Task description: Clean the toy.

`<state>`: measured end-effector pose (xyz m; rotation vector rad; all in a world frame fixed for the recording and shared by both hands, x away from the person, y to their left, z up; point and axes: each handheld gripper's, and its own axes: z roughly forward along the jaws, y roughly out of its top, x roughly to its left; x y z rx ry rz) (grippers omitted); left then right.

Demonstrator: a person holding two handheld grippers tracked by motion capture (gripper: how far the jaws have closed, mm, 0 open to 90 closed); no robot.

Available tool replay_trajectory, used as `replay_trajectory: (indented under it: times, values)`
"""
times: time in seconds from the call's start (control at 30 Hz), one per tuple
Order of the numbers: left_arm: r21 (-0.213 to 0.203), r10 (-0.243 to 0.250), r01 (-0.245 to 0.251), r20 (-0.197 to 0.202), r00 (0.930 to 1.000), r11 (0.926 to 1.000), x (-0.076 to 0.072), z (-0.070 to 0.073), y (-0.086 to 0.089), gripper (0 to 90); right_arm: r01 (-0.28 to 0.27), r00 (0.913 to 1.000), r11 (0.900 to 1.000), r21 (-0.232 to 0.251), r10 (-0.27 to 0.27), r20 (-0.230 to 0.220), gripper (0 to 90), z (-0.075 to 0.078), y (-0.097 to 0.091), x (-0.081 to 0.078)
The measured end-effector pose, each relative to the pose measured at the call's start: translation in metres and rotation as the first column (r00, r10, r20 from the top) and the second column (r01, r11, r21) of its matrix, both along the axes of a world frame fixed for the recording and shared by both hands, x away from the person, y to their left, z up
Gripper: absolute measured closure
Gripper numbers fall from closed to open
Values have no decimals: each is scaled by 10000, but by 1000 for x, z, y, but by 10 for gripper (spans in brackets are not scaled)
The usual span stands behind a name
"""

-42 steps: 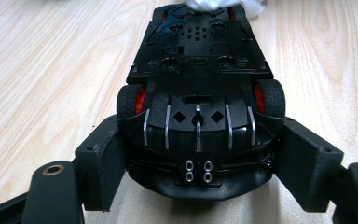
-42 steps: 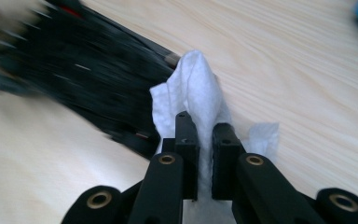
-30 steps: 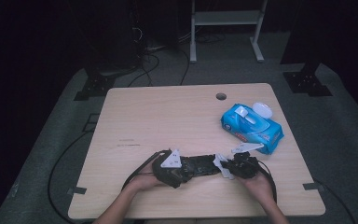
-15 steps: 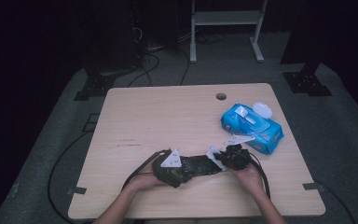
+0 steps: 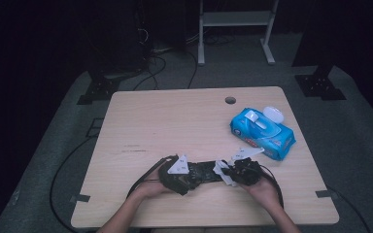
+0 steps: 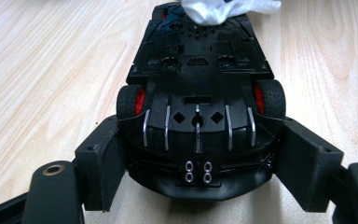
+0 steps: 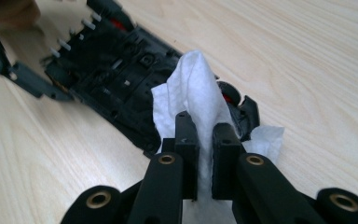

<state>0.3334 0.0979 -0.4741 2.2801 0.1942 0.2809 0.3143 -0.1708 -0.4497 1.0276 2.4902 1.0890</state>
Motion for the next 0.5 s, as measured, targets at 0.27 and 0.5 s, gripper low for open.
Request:
replay_trajectory:
  times: [0.27, 0.5]
  values:
    - [-6, -18, 18, -101, 9999, 10000, 2, -1, 0, 243, 60, 9994, 9996, 263, -69, 327, 836, -4, 2, -8]
    - [-70, -11, 10, -65, 10000, 10000, 2, 2, 2, 243, 634, 9978, 9976, 287, -638, 154, 836, -8, -8, -7]
